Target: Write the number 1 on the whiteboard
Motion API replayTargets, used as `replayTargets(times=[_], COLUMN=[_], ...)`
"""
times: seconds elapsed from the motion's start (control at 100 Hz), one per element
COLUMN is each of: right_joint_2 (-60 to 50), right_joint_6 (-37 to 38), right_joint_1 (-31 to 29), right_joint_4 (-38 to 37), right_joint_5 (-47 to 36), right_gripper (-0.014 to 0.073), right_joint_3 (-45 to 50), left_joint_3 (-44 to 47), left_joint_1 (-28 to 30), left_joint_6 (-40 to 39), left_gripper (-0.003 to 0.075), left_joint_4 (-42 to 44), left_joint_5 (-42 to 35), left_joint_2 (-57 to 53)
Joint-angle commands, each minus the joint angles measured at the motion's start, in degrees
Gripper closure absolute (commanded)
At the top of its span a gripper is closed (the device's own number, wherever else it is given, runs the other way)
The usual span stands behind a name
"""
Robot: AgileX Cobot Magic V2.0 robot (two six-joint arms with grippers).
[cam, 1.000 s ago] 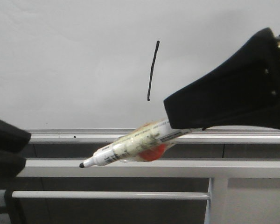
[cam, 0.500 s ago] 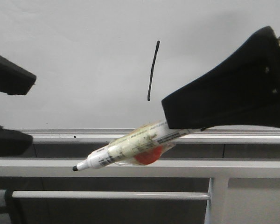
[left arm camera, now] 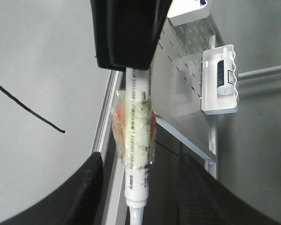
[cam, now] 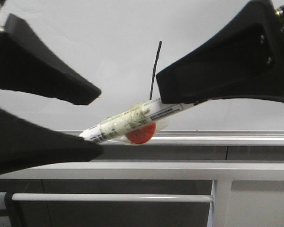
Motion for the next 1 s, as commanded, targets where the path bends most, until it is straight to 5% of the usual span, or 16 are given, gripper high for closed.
replayTargets(times=[0.0, 0.61, 0.89, 0.99], right_joint_2=[-0.5, -0.5, -0.5, -0.5], right_joint_6=[0.3, 0.3, 0.3, 0.3], right_joint_1=[0.0, 0.0, 0.0, 0.0], right_joint_4=[2.6, 2.6, 2.6, 2.6], right_joint_5=[2.5, 3.7, 6.1, 6.1], right_gripper=[0.0637, 0.0637, 0.0637, 0.0637], right_joint_3=[-2.0, -2.0, -2.0, -2.0], left_joint_3=[-2.7, -3.5, -3.5, -3.5], left_joint_1=[0.1, 0.1, 0.1, 0.1], left_joint_6=[-0.6, -0.6, -0.6, -0.6], left_gripper=[0.0384, 0.0400, 0.0581, 0.0708], left_joint_4=[-0.1, -0.1, -0.1, -0.1], left_joint_5=[-3.8, -2.7, -1.4, -0.9], left_joint_2=[0.6, 2.2, 2.2, 2.2])
